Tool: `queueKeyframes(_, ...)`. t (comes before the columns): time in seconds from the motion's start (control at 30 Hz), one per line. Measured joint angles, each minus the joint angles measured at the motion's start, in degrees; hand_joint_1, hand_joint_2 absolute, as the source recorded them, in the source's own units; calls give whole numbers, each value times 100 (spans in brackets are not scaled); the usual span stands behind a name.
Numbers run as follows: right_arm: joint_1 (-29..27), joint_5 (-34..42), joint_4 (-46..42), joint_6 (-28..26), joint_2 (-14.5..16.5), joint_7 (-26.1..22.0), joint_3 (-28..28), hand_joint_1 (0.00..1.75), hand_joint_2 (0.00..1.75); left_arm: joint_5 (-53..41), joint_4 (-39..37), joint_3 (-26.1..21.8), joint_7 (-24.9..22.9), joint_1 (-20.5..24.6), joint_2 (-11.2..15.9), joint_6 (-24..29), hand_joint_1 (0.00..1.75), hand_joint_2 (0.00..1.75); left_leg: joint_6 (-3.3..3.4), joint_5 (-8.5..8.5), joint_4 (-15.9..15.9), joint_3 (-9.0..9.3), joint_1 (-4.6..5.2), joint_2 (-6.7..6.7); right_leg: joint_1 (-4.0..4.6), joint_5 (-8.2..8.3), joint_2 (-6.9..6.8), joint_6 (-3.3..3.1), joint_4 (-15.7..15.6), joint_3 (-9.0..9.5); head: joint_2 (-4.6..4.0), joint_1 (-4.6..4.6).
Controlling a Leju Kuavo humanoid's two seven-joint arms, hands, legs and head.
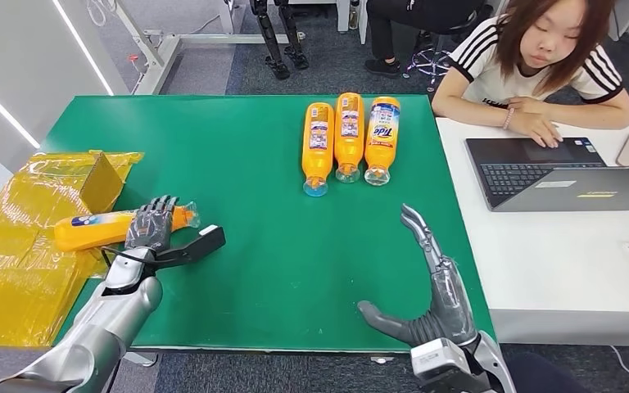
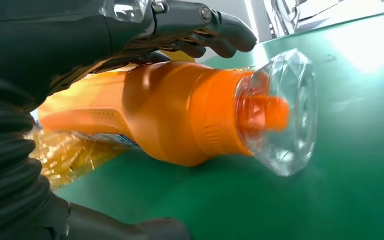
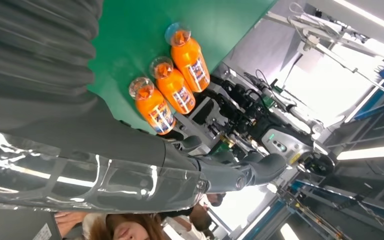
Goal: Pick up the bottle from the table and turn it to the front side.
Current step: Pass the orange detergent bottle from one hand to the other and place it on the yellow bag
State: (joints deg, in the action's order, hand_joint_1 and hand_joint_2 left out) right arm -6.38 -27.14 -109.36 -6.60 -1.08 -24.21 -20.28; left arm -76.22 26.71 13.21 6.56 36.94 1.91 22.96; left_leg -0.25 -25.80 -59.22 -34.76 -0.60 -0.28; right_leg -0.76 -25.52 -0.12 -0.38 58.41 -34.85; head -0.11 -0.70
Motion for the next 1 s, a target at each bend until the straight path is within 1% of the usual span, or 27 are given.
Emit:
queueKeyframes(0.27,50,22,140,274,98,14,151,0,175,502,13,-241,412,-122,-171,299,0,175,1,1,0,0,0,0,0,0,0,0,0,1,0,1)
queueKeyframes(0.37,79,53,183,298,112,20,183,0,175,923,225,-309,767,-294,-281,601,0,175,2,1,-1,0,0,1,0,0,3,0,0,-1,0,1)
queueKeyframes(0.43,95,79,205,310,113,32,201,0,175,1309,559,-337,1042,-479,-372,869,0,175,2,1,-1,-2,0,1,0,0,3,0,-1,-3,0,1)
queueKeyframes(0.5,103,110,239,306,113,42,215,0,175,1740,1068,-340,1216,-684,-475,1034,0,175,2,0,-1,-3,0,1,0,0,3,0,-2,-3,0,1)
queueKeyframes(0.6,106,157,326,290,120,13,228,0,175,2170,1975,-319,1282,-993,-608,1134,0,175,3,-3,-1,-4,0,2,0,0,4,1,-3,-4,0,1)
queueKeyframes(0.77,159,197,570,293,234,-52,229,0,175,2287,3267,-161,1378,-1395,-714,1480,0,175,3,-4,-1,-5,-1,3,1,-1,4,1,-2,-6,0,0)
queueKeyframes(0.9,203,217,709,305,314,-62,229,0,175,2437,3920,-32,1440,-1613,-748,1535,0,175,3,-3,0,-4,-1,3,1,-1,3,1,-1,-6,0,1)
queueKeyframes(0.97,207,261,756,307,332,-80,229,0,175,2869,4216,42,1564,-1727,-771,1403,0,175,3,-3,0,-4,-1,3,1,-1,4,1,-1,-6,0,0)
queueKeyframes(1.0,206,292,775,306,336,-96,229,0,175,3198,4372,84,1637,-1790,-786,1252,0,175,3,-3,0,-4,-1,3,1,-1,4,1,-1,-6,0,1)
